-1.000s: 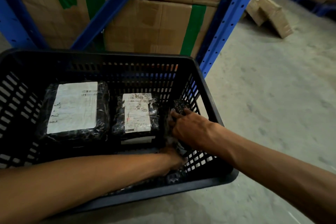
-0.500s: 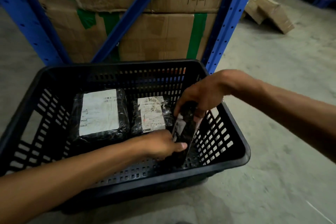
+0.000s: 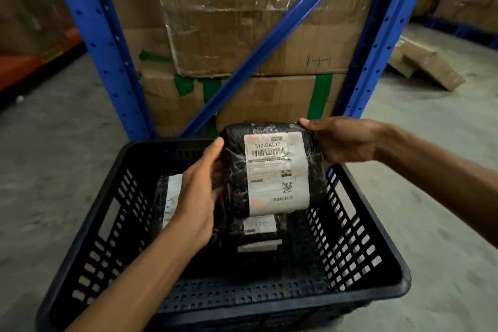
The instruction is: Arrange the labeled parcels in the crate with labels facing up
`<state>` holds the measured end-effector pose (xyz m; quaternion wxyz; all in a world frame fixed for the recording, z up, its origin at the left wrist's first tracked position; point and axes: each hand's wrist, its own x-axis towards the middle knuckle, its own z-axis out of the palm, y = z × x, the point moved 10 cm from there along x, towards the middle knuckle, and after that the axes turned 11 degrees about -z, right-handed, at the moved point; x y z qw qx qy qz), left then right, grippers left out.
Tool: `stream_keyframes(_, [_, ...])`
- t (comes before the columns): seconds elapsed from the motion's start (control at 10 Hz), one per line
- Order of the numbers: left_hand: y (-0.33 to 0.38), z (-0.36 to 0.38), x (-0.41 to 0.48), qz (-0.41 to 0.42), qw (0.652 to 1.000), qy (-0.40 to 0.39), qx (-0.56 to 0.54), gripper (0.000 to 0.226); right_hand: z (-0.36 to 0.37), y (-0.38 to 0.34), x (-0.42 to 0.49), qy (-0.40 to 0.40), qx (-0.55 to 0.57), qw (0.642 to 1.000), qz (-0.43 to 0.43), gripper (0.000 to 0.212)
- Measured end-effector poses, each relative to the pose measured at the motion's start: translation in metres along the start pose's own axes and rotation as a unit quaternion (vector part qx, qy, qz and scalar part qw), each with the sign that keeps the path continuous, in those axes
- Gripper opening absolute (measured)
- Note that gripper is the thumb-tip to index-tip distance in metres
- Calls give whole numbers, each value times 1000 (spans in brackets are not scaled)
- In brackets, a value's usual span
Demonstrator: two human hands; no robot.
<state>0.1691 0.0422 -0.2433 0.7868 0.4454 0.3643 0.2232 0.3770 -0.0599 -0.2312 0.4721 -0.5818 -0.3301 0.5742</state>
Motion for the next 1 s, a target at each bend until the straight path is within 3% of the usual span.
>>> stream_keyframes(0.1, [-4, 7, 11, 63, 995, 16, 74, 52, -11, 23, 16, 114, 74, 990, 28, 44])
stream_keyframes(0.2, [-17, 0, 32, 52, 975, 109, 185, 53, -14, 40, 22, 222, 100, 969, 44, 31])
stream_keyframes(0.3, [-35, -10, 52, 2, 956, 170, 239, 33, -16, 49, 25, 256, 43, 966, 15, 21])
stream_keyframes(0.5, [-57, -17, 80, -23, 909, 205, 363, 25, -21, 90, 34, 295, -48, 954, 23, 32])
stream_keyframes(0.6, [-73, -19, 87, -58, 863, 192, 464, 33, -17, 124, 43, 293, -115, 948, 35, 32])
stream_keyframes(0.7, [-78, -10, 89, -39, 832, 187, 521, 50, -15, 143, 49, 269, -162, 949, 21, 33])
stream_keyframes(0.9, [-70, -7, 84, -59, 846, 180, 499, 20, -20, 128, 45, 235, -243, 940, 50, 36])
stream_keyframes(1.0, [-47, -4, 69, -42, 863, 157, 478, 20, -17, 96, 35, 242, -292, 925, 25, 31])
